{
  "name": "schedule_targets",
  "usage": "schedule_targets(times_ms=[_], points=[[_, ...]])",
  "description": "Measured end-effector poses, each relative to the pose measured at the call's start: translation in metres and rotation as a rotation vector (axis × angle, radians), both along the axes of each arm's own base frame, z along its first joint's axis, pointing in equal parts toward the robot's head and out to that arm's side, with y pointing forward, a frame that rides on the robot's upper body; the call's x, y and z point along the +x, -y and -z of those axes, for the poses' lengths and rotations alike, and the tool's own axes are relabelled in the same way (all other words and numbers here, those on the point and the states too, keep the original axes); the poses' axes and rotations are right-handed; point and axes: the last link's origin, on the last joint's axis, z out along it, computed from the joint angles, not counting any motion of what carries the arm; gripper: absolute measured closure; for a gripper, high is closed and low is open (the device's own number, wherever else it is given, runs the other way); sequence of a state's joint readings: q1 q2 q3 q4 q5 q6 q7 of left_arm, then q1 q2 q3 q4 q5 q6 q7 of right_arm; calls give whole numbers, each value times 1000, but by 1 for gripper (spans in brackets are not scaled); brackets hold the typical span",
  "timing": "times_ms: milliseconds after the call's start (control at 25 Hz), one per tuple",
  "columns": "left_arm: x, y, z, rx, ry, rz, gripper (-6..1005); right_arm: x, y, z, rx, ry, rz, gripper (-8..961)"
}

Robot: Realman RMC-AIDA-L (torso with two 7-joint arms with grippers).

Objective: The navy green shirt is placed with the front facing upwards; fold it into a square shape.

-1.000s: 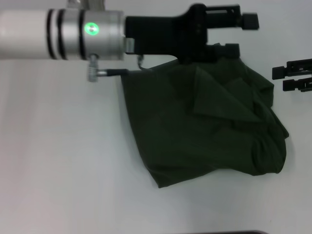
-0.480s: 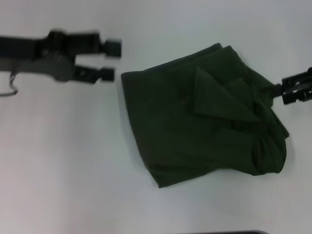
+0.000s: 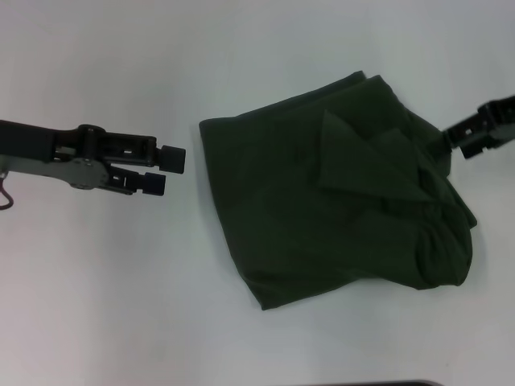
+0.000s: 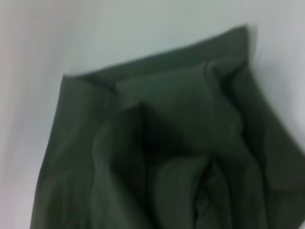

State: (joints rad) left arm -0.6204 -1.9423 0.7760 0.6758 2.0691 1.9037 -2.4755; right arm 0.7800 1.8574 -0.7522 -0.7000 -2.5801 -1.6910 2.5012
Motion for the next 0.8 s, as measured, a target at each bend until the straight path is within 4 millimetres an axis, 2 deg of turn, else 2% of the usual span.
schedule_targets(times_ms=[440,800], points=[[7,-10,5,37,0,7,47,8,-4,32,139,-72,50,157],[7,-11,5,51,9,6,49,11,-3,41,170,-112,74,158]])
